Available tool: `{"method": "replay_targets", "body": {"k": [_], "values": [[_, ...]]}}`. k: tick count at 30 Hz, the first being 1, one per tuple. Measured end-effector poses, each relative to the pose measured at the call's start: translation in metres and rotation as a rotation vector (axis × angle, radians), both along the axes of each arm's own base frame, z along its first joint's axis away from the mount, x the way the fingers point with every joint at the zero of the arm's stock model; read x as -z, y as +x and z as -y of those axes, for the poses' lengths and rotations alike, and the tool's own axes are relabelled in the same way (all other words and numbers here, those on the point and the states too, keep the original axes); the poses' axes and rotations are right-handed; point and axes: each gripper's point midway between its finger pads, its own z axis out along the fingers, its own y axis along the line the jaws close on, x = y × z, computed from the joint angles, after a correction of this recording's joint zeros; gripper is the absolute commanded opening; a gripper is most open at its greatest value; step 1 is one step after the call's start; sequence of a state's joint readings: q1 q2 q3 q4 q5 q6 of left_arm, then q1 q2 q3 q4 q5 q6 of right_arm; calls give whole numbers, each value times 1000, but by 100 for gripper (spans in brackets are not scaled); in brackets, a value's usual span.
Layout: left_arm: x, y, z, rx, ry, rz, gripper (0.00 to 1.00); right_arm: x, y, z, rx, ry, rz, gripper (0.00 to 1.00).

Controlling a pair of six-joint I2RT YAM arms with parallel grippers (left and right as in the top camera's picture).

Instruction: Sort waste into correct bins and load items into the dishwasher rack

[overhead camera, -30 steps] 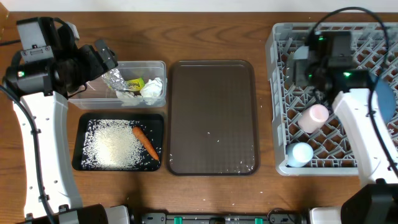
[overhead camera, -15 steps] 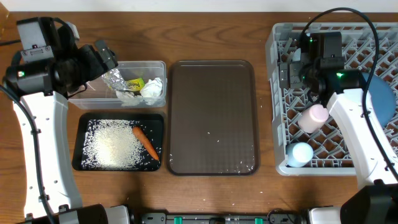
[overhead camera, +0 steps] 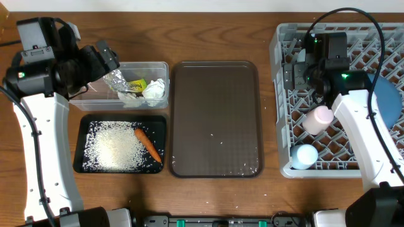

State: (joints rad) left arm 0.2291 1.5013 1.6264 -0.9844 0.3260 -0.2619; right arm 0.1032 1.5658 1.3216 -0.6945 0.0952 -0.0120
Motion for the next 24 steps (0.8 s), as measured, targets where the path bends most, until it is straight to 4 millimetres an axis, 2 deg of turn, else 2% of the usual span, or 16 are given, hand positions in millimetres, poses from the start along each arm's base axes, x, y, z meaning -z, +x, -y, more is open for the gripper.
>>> {"method": "replay_targets", "body": {"k": [18, 21, 24], "values": [[0, 0, 0, 0, 0, 0, 99, -2, -1, 0, 0, 0, 2, 99], [0, 0, 0, 0, 0, 0, 99, -16, -4, 1, 0, 4, 38, 99], [0, 0, 0, 0, 0, 0, 99, -50, -13, 2, 1, 12, 125, 99]]}}
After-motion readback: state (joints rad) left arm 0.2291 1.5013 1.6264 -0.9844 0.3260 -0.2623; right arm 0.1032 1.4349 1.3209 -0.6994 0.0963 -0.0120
